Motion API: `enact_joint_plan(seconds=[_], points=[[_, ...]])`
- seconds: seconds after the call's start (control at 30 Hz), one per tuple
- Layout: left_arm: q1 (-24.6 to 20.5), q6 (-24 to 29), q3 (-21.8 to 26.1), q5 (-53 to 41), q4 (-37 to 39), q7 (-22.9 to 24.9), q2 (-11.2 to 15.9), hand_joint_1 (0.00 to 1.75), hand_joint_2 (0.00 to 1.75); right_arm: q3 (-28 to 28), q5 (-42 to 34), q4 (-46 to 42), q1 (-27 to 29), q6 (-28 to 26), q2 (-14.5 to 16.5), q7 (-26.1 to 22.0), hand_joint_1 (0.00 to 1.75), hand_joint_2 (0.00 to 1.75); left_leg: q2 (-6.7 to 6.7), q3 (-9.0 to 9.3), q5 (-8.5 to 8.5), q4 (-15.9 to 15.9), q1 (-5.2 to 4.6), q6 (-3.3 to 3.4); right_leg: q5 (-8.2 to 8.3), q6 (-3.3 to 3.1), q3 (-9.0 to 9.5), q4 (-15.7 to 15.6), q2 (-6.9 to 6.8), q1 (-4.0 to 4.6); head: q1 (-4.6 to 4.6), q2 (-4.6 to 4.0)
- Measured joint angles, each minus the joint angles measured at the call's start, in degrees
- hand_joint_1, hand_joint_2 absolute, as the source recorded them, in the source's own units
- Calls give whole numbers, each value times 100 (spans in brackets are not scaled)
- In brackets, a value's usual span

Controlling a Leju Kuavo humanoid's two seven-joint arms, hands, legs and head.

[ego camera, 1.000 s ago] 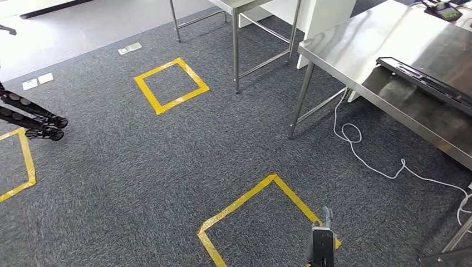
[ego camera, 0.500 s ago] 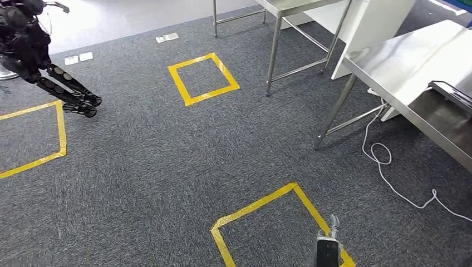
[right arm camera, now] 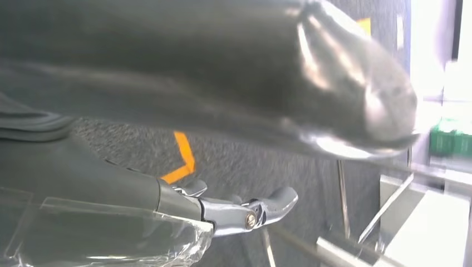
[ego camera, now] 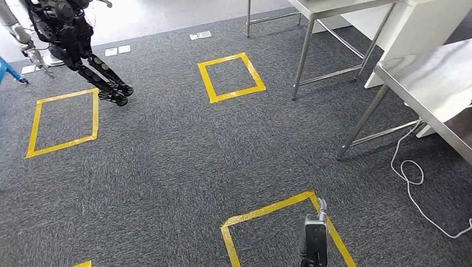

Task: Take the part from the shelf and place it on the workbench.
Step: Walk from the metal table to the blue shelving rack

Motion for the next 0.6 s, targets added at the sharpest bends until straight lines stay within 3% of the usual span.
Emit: enact_joint_plan(seconds=[0.07, 0.1, 0.13, 0.2, 0.27, 0.33, 0.37, 0.43, 0.5, 0.57, 0.6], points=[[-10, 60, 55, 64, 0, 31, -15, 0, 0, 32, 44, 74, -100, 54, 0, 37, 0, 0, 64, -258, -156, 526, 11, -18, -8, -9, -11, 2, -137, 22, 0, 0], [-10, 90, 78, 91, 0, 40, -22, 0, 0, 55, 62, 117, -164, 73, 1, 55, 0, 0, 84, -238, -78, 487, 15, -18, -12, -12, -11, 3, -196, 26, -3, 0], [-11, 114, 98, 108, 0, 48, -27, 0, 0, 79, 75, 161, -230, 88, 2, 66, 0, 0, 122, -107, 80, 235, 18, -11, -16, -13, -7, 3, -252, 26, -3, 0], [-28, 146, 125, 123, 0, 56, -41, 0, 0, 114, 86, 236, -341, 113, 4, 77, 0, 0, 371, 318, 408, -559, 4, 19, -38, 5, 12, 11, -347, 57, -12, 0], [-62, 165, 155, 127, 0, 61, -60, 0, 0, 125, 87, 302, -417, 129, 0, 80, 0, 0, 547, 556, 530, -1019, -23, 62, -72, 51, 32, 13, -443, 113, -5, 0], [-78, 172, 180, 129, 0, 63, -77, 0, 0, 130, 89, 358, -460, 133, 1, 81, 0, 0, 446, 570, 538, -1081, -49, 110, -98, 103, 65, 0, -559, 142, 14, 0], [-77, 173, 188, 129, 0, 63, -85, 0, 0, 133, 90, 377, -474, 133, 3, 81, 0, 0, 385, 576, 553, -1099, -46, 141, -122, 131, 67, 24, -549, 139, 21, 0], [-78, 174, 199, 129, 0, 62, -100, 0, 0, 140, 96, 400, -484, 133, 6, 80, 0, 0, 261, 592, 591, -1135, -30, 217, -297, 149, -42, 317, -324, 118, 28, 0], [-83, 175, 212, 129, 0, 60, -116, 0, 0, 140, 102, 423, -458, 131, -2, 79, 0, 0, 124, 578, 609, -1141, -23, 269, -617, 104, -384, 1019, -60, 90, 48, 0], [-76, 175, 220, 129, 0, 59, -129, 0, 0, 136, 103, 446, -415, 127, -13, 80, 0, 0, -34, 566, 613, -1138, -26, 286, -797, 103, -698, 1603, 8, 86, 62, 0], [-71, 175, 222, 129, 0, 59, -137, 0, 0, 133, 105, 453, -401, 124, -15, 83, 0, 0, -113, 567, 613, -1136, -26, 286, -754, 135, -729, 1626, 22, 84, 67, 0]])
